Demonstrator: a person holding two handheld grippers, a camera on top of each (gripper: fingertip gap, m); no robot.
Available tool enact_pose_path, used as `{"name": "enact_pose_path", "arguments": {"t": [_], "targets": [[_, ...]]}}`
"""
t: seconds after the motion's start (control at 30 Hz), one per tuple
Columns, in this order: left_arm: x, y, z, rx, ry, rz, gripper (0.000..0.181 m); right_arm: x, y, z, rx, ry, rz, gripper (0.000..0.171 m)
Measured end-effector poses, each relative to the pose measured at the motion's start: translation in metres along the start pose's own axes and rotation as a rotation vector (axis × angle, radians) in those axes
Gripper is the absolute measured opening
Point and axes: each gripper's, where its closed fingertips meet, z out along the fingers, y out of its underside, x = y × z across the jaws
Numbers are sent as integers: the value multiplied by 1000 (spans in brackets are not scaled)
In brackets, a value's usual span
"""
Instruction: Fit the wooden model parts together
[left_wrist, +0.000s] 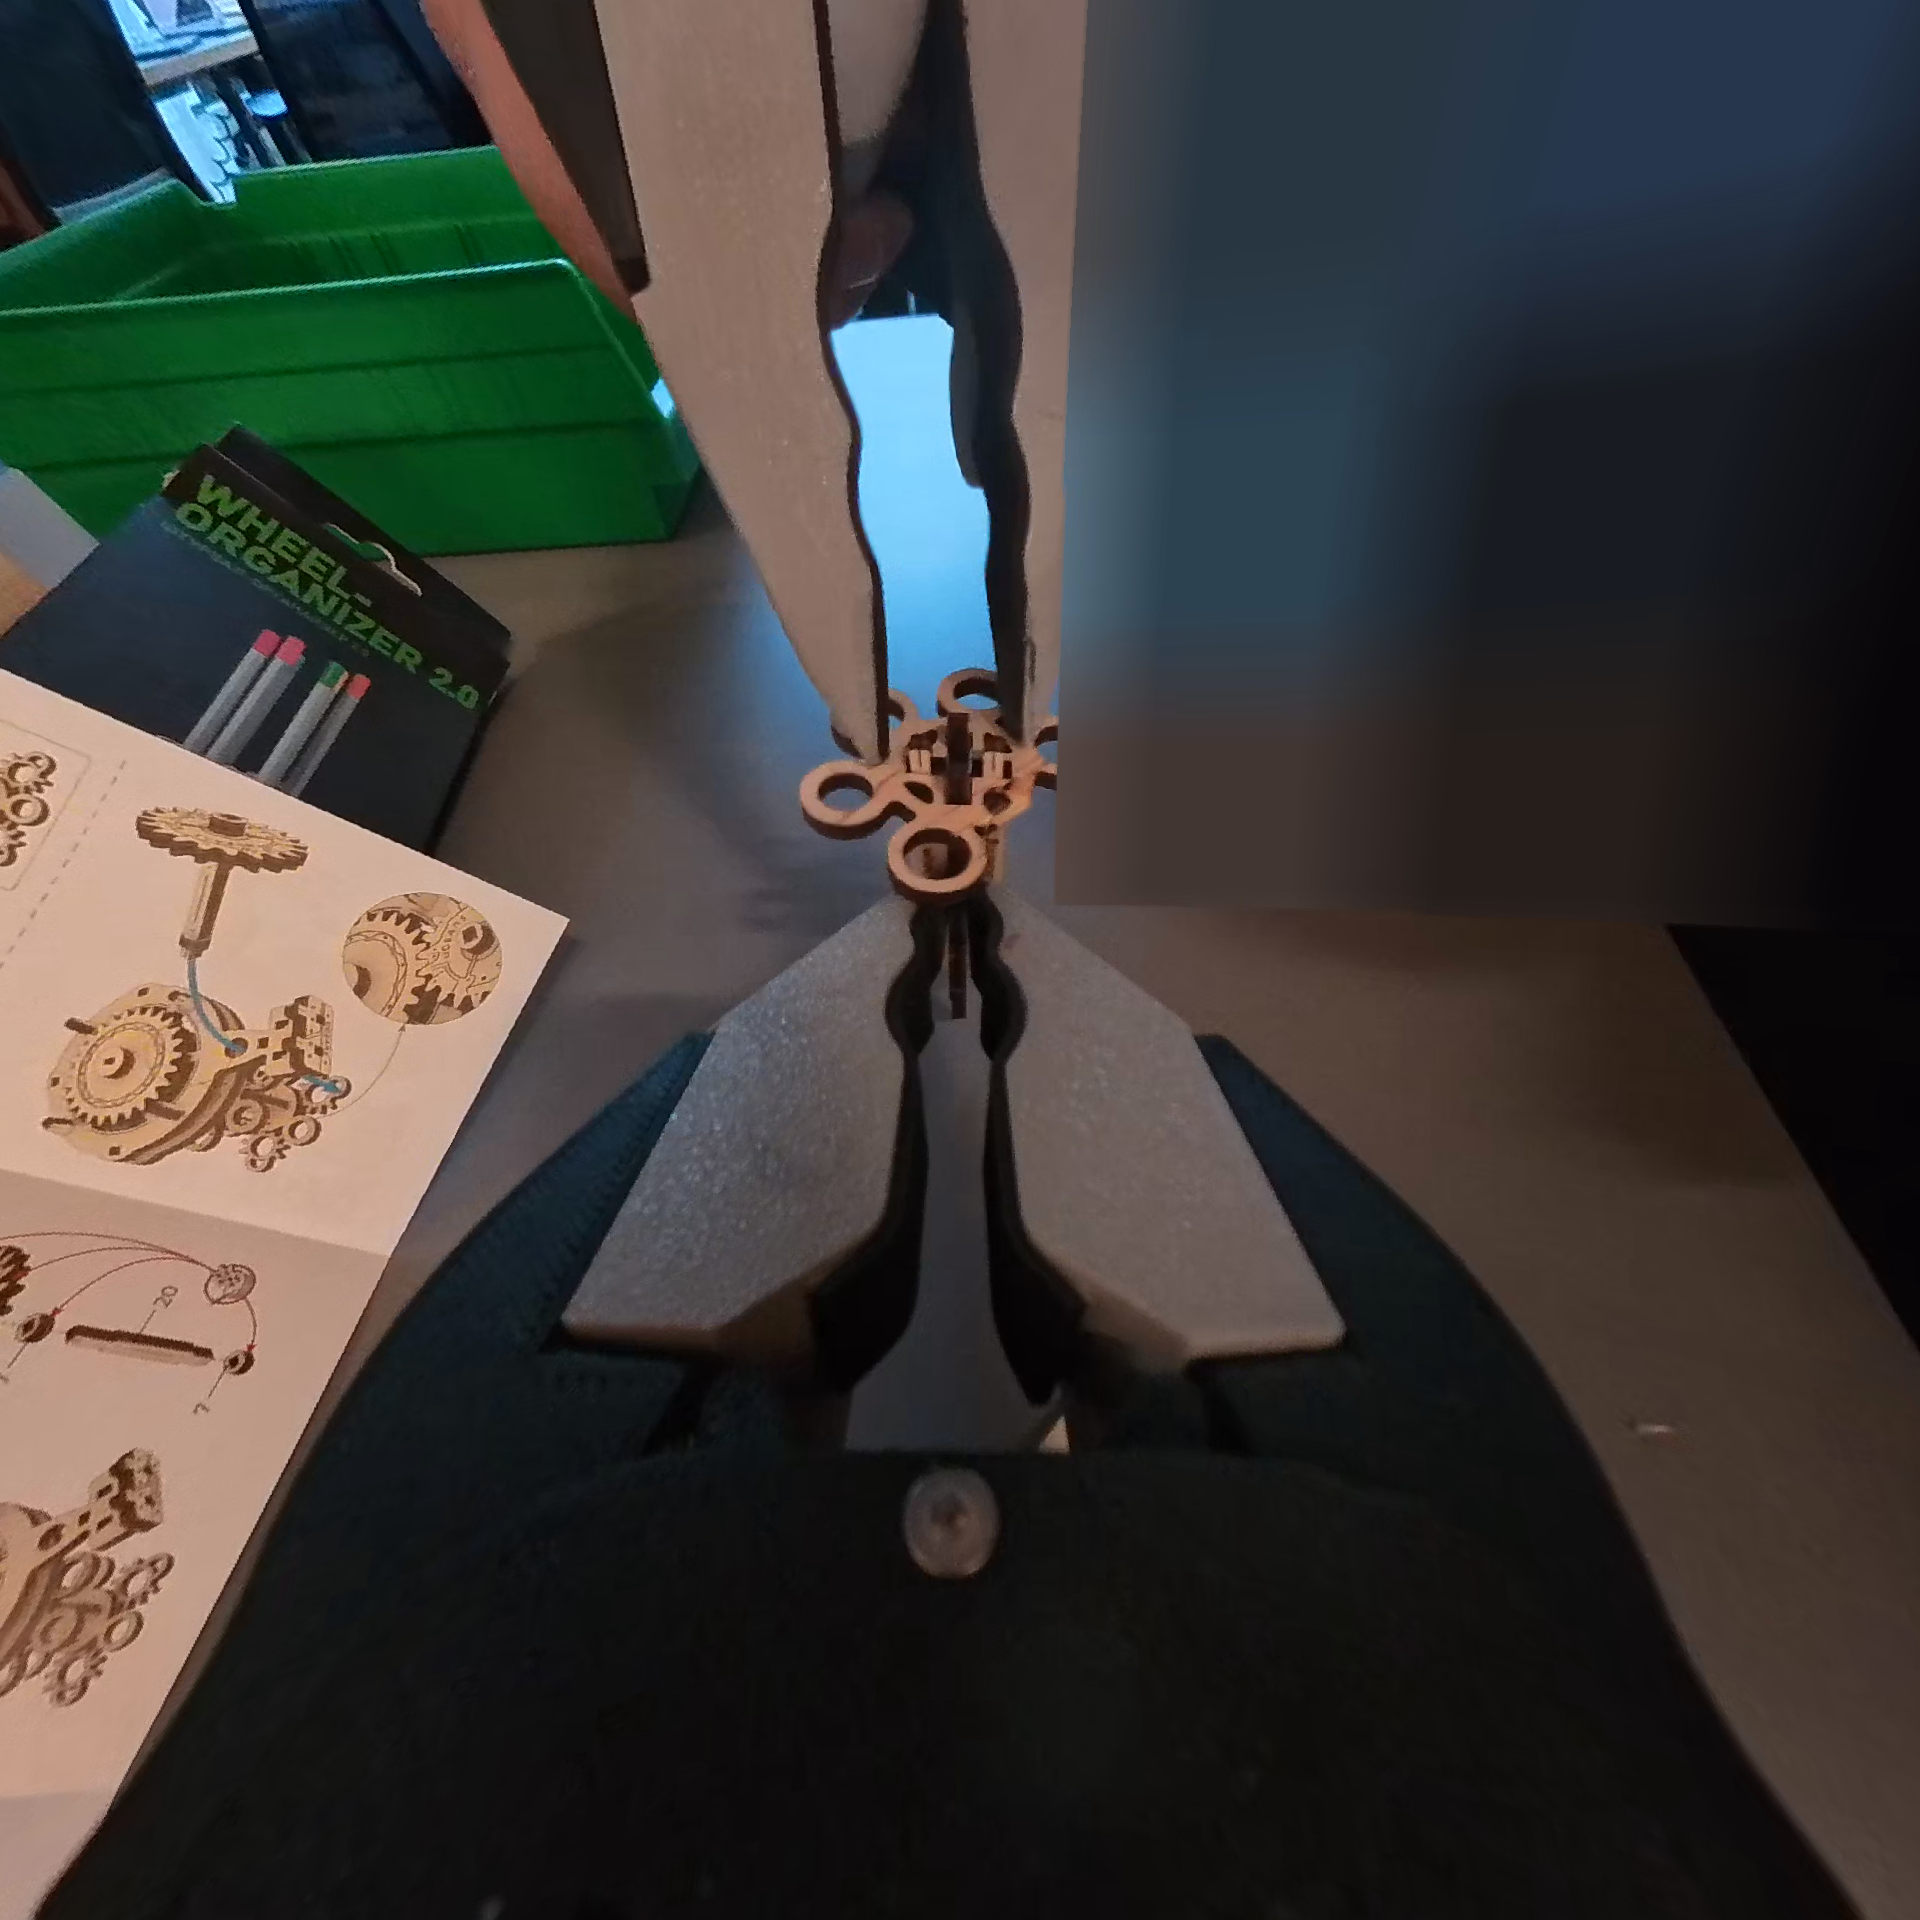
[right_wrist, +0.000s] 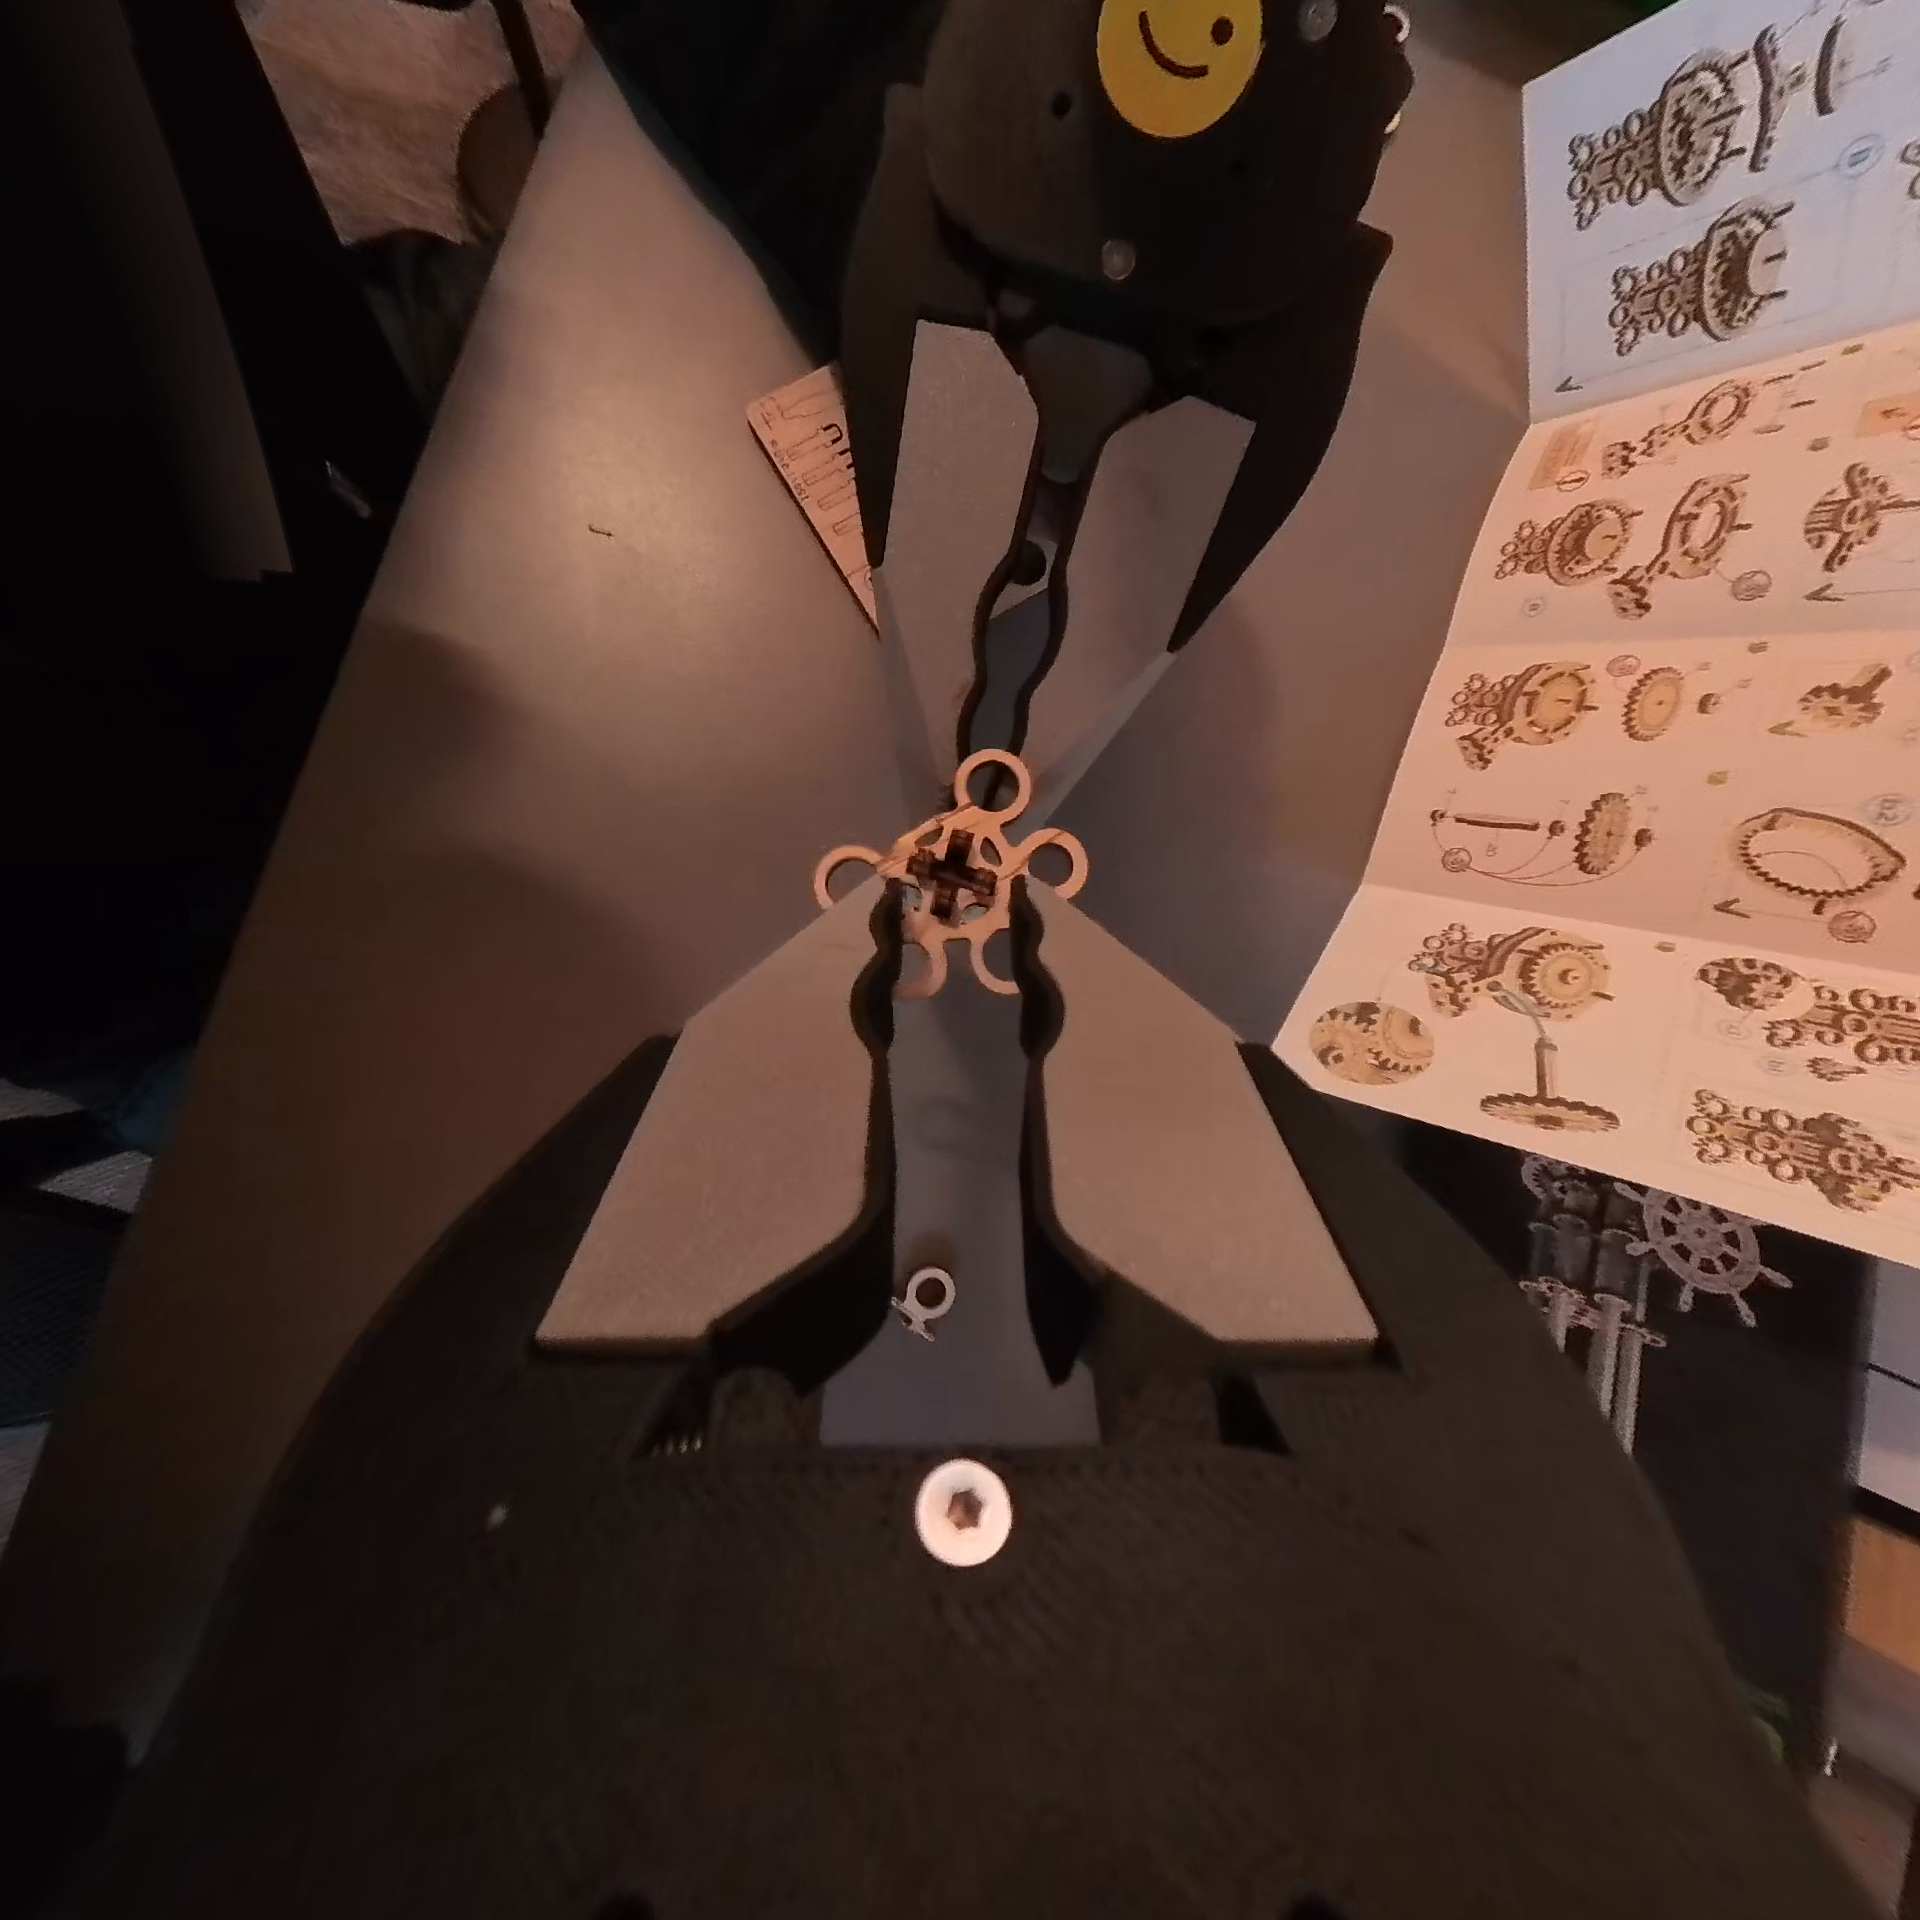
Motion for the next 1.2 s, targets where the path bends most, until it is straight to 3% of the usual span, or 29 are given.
{"name": "enact_pose_path", "arguments": {"t": [0.17,0.87,1.2], "targets": [[-1,-1,-1,7,-3,-7,1,1,-5,-5,44,-7,15,11],[-6,7,3,-51,-30,-23,1,6,3,8,41,-36,88,16],[-6,15,5,-97,4,-134,7,6,1,10,54,-45,85,15]]}}
